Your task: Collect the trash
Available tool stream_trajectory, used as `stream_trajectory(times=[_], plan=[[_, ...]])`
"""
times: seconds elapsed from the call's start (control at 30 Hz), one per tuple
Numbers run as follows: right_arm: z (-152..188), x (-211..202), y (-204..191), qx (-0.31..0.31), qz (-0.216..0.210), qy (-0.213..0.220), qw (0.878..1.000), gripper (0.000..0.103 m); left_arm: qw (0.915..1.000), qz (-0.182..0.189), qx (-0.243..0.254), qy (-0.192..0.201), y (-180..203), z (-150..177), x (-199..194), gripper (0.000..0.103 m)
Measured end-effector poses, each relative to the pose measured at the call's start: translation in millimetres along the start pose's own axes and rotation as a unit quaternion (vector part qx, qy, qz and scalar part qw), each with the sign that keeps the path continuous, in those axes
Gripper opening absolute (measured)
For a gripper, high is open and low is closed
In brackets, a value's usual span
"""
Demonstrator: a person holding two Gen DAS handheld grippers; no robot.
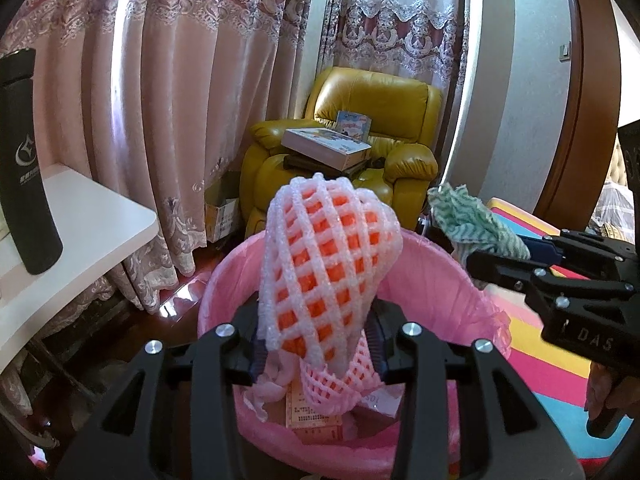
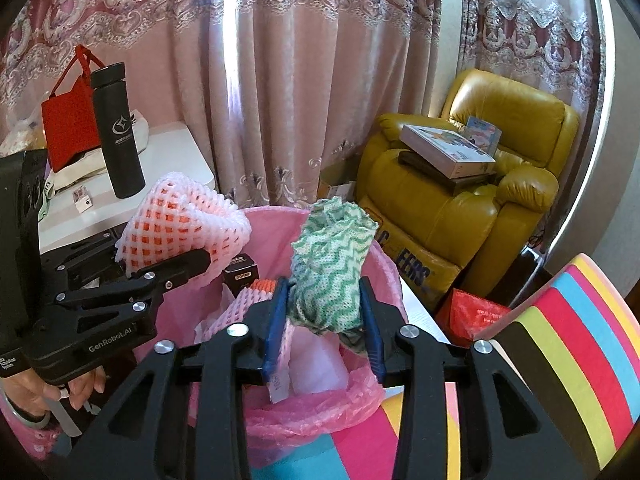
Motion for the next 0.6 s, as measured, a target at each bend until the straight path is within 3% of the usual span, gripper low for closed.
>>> stream_trajectory(times=[0.03, 0.07, 0.1, 0.37, 0.6], plan=[[-0.6, 0.7, 0.7, -0.002, 0.0, 0.002, 1.0, 0.052, 1.0, 0.002, 0.001, 0.003, 0.2, -0.7, -0.3, 0.047], [-1.3, 0.9, 1.8, -0.003, -0.002, 0.004, 1.0, 0.073, 1.0, 0.0, 0.004, 0.006, 0.5, -2.6, -0.7, 0.057], [-1.3, 0.0, 2.1, -0.003, -0.003, 0.008, 1.0, 0.083, 0.9999, -0.004, 0.007, 0.01, -0.9, -3.9, -1.0, 0.068], [-5.4, -45.5, 23.7, 0.021, 0.002, 0.059, 0.998, 0.085, 0.998, -0.014, 0.001, 0.061, -12.6, -20.3, -36.3, 0.098], [-12.1, -121.5, 21.7, 0.024, 0.01, 0.108, 0.994, 0.085, 0.9873, -0.041, 0.033, 0.15, -8.1, -33.9, -111.4, 0.098]])
Point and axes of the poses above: each gripper's, at about its wrist camera, not at the fingertips, and x roughly the way its jaws point, y to its right, z to its underside, the point moved 6 cm from there along x, roughly the way its jaws point, and after that the axes turned 14 degrees about -x, right-handed, at the moved point
